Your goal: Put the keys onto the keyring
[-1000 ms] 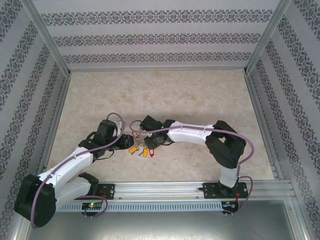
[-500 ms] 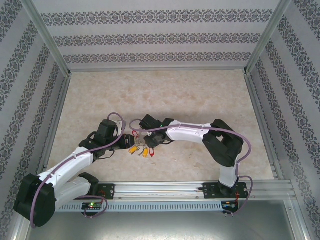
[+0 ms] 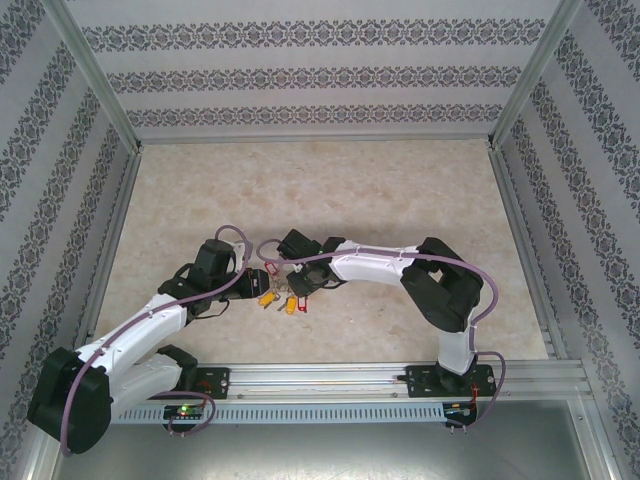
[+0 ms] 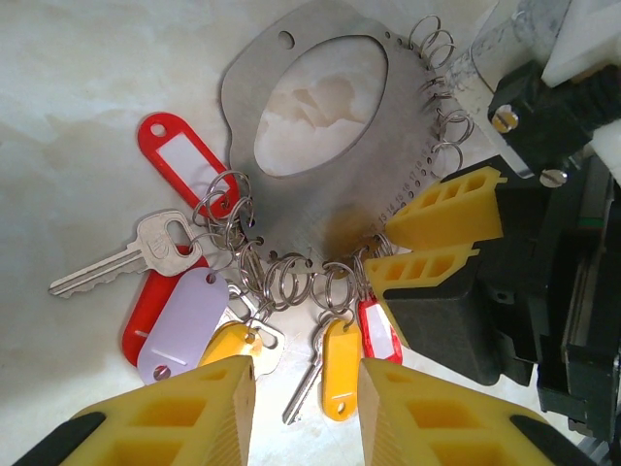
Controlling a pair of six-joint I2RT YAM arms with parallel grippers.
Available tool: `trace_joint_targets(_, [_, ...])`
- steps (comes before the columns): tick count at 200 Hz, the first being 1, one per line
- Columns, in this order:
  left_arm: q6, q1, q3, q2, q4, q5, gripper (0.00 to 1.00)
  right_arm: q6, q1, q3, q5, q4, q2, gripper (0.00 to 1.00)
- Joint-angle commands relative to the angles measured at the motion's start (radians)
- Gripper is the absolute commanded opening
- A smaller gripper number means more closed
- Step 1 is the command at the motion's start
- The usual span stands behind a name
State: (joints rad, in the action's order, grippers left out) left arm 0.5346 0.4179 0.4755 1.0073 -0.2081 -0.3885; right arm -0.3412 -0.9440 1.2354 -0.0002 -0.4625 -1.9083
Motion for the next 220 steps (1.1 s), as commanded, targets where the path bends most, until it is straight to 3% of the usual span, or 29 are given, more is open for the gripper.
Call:
trace_joint_targets(1, [-0.017,0.009,0.030,0.005,0.029,0.001,0.34,0.008,0.008,0.015,0.010,-0.008,-0.003,0.34])
trace_joint_targets(88, [-0.022,0.015,0.048,0.034,0.045,-0.028,0.34,0.001,0.048,-0.073,0.013,-0.008,0.108,0.28])
trace_joint_targets(220, [-0.013,0.049,0.060,0.114,0.113,-0.026,0.33,-0.022,0.070,-0.097,-0.058,0.044,0.063,0.24])
